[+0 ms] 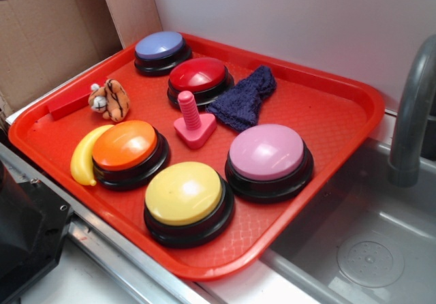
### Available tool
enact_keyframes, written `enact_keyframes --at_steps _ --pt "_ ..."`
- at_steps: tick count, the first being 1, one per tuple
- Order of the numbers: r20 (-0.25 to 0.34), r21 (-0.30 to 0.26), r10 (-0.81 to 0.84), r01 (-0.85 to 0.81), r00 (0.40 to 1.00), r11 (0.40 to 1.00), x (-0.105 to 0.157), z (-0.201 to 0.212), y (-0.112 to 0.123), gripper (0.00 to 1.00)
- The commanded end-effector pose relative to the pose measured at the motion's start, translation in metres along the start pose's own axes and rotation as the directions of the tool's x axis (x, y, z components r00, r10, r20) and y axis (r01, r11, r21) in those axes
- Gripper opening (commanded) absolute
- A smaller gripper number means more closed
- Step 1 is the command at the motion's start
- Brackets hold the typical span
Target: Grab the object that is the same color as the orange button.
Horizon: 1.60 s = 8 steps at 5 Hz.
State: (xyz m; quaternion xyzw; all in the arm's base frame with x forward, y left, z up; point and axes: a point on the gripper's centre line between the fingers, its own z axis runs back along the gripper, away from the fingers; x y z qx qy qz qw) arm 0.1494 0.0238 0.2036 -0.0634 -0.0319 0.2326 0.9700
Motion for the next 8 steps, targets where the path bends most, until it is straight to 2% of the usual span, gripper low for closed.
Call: enact_keyframes --at_steps 1,3,4,5,6,8 --pt "0.050 -0.048 0.282 -0.280 0.958 0.959 0.020 -0.014 0.016 1.00" --pt "0.125 -0.067 0.515 -0.511 0.848 0.857 0.035 -0.032 0.024 1.00" --pt "0.139 -0.081 0.605 -0.600 0.784 0.796 0.047 -0.047 0.029 1.00" --pt "0.135 -0.069 0.665 -0.662 0.735 0.746 0.058 -0.060 0.034 1.00" --pt "0.154 -0.059 0.718 -0.719 0.679 0.693 0.069 -0.072 0.041 1.00" --pt "0.155 -0.028 0.823 -0.830 0.547 0.557 0.081 -0.103 0.061 1.00"
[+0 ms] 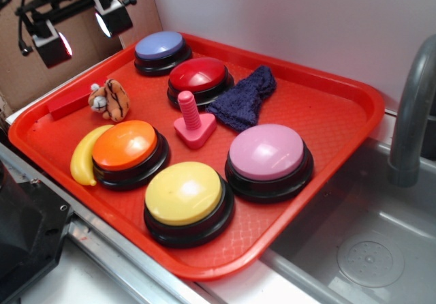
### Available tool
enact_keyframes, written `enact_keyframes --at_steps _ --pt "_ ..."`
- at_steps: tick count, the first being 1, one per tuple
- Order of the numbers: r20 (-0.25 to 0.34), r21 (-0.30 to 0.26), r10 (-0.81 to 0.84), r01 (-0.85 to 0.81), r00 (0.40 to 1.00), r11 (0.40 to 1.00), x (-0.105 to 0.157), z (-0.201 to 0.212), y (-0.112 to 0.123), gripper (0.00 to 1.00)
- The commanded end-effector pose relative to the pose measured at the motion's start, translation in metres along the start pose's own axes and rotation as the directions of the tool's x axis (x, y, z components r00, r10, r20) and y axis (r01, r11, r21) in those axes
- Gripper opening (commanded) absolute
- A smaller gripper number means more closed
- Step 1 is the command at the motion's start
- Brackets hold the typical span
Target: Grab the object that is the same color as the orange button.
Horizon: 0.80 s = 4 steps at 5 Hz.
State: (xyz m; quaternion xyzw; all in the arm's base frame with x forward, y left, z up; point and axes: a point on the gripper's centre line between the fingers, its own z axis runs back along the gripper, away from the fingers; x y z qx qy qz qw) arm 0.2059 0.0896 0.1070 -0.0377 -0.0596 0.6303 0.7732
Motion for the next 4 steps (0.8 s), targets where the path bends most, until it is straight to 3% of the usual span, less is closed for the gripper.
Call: enact_keyframes --at_steps 1,4 --pt "0.035 0.038 0.129 -0.130 0.991 0.991 0.016 -0.029 0.007 1.00" --pt "0.049 0.033 0.145 -0.147 0.988 0.989 0.021 -0.067 0.013 1.00"
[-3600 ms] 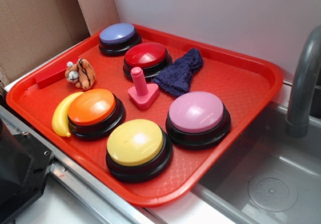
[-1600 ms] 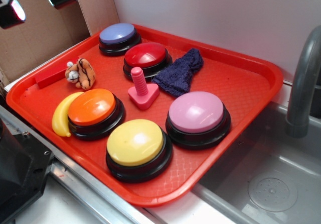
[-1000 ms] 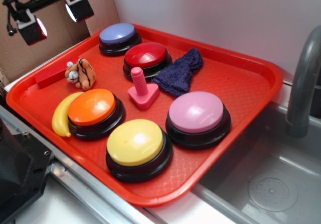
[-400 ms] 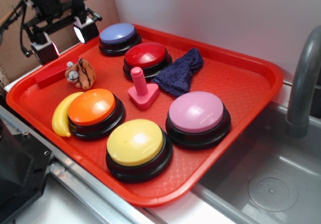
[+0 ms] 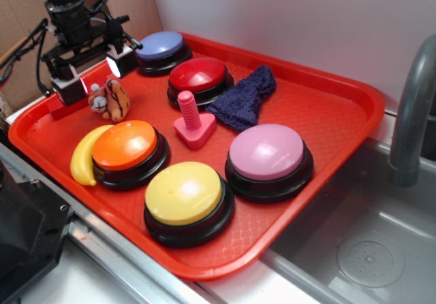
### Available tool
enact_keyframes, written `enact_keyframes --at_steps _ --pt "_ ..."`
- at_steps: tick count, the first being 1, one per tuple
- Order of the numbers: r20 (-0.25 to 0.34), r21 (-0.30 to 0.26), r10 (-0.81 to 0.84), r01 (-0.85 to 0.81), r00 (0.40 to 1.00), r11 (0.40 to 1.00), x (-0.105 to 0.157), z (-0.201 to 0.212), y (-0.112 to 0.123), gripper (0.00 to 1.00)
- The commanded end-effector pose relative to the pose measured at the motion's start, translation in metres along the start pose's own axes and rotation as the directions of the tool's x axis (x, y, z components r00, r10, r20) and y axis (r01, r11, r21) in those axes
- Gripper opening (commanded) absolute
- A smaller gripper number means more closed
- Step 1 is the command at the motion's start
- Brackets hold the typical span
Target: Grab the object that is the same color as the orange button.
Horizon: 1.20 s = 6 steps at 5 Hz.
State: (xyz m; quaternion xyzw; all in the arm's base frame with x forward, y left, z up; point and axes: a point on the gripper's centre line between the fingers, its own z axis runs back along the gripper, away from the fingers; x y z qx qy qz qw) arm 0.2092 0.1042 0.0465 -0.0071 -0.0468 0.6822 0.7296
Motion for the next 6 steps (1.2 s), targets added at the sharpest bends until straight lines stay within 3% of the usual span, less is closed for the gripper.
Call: enact_keyframes --at_steps 1,2,3,4,5,6 --pt "0.008 -0.020 0.022 -0.022 1.000 1.000 0.012 -0.017 0.005 1.00" --pt "0.007 -0.018 0.021 -0.021 1.000 1.000 0.012 -0.022 0.005 1.00" --pt "0.003 -0.016 0.022 -0.022 1.000 1.000 0.011 -0.023 0.005 0.08" --pt "-0.003 -0.015 0.012 -0.012 1.000 1.000 0.012 -0.023 0.004 0.00" --pt "0.010 -0.036 -0.011 0.011 1.000 0.999 0.014 -0.013 0.003 0.00" --pt "0.019 -0.057 -0.169 0.170 0.985 0.984 0.014 0.014 -0.003 0.00"
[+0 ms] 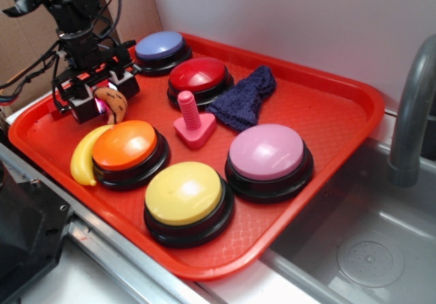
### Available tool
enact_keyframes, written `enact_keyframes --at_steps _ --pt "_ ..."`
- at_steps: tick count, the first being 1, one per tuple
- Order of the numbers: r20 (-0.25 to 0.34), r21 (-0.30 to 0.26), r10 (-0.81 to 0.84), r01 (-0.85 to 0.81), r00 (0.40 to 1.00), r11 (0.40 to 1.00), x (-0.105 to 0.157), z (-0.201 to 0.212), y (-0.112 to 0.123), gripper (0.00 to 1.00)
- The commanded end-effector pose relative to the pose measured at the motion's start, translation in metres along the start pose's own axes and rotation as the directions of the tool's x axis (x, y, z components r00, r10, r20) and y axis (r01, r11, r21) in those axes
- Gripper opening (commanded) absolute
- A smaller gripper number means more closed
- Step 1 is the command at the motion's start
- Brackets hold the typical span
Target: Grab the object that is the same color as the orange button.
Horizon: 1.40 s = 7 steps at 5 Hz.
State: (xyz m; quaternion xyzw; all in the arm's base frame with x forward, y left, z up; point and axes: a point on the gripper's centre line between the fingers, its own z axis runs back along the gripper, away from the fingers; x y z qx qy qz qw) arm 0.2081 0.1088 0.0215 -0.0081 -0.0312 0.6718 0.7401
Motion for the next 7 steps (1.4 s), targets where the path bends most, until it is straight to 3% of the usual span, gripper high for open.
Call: enact_keyframes --at_steps 1,3,4,5,6,7 --pt "0.034 -0.069 -0.326 0.328 0.945 0.942 0.004 0.067 -0.009 0.00" --pt "0.068 -0.112 -0.566 0.570 0.822 0.814 -0.022 0.108 -0.014 0.00" --pt "-0.001 -0.119 -0.735 0.729 0.679 0.674 -0.037 0.116 -0.015 0.00" --pt "-0.028 -0.103 -0.855 0.850 0.517 0.517 -0.047 0.117 -0.018 0.00" --pt "-0.062 -0.148 -0.937 0.926 0.343 0.348 -0.056 0.113 -0.018 0.00" --pt "-0.032 -0.158 -0.956 0.943 0.291 0.292 -0.065 0.112 -0.014 0.00"
